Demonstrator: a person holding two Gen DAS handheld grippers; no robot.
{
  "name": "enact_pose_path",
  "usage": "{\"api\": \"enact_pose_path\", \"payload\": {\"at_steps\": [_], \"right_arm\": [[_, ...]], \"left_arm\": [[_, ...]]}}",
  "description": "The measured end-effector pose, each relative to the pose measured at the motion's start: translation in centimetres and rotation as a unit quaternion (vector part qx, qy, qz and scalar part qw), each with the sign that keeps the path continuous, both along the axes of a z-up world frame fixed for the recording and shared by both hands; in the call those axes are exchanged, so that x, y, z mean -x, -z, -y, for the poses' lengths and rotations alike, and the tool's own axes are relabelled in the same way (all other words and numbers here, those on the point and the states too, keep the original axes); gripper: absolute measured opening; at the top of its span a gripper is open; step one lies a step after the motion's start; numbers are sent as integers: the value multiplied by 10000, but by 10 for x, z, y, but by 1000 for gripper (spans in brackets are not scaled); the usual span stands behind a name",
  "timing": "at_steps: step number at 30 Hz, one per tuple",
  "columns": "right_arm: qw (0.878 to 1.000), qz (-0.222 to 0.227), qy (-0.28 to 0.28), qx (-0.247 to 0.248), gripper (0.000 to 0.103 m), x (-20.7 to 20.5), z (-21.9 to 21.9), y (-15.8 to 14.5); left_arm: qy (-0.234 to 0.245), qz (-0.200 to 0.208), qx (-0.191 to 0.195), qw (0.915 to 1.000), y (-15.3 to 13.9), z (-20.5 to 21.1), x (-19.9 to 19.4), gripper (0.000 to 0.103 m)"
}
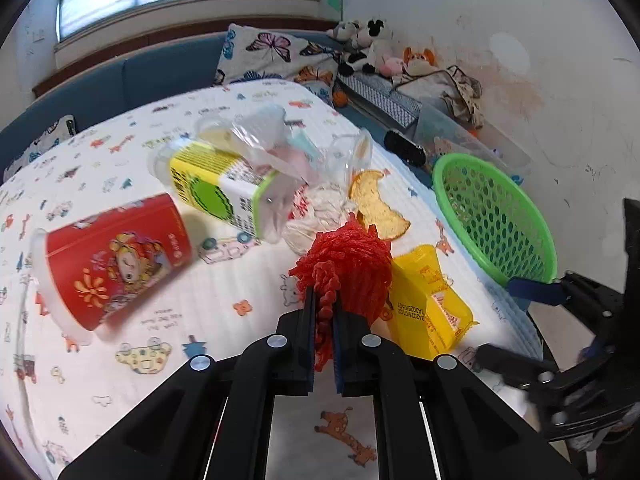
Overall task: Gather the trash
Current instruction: 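Move the left tool back to the bed and grasp the red mesh net, then grasp the yellow snack wrapper with the right tool while the left tool holds the red net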
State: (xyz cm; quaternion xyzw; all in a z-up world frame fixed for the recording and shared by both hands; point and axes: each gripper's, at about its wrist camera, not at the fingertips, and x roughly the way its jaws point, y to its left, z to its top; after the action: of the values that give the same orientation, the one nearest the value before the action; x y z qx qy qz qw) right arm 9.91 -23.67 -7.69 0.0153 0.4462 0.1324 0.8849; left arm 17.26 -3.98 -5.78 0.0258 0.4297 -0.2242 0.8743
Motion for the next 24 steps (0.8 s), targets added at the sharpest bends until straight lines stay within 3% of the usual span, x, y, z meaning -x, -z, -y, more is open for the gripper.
{"api": "enact_pose_path", "payload": {"at_steps": [15,24], "right_arm": [[9992,-388,0,-62,87,-32,-19,32],[9993,-372,-16,-26,74,-28,-17,34]], "left_arm": [[-278,220,166,9992,-23,-25,6,7],[-276,257,181,9991,-27,-21,6,7]]}}
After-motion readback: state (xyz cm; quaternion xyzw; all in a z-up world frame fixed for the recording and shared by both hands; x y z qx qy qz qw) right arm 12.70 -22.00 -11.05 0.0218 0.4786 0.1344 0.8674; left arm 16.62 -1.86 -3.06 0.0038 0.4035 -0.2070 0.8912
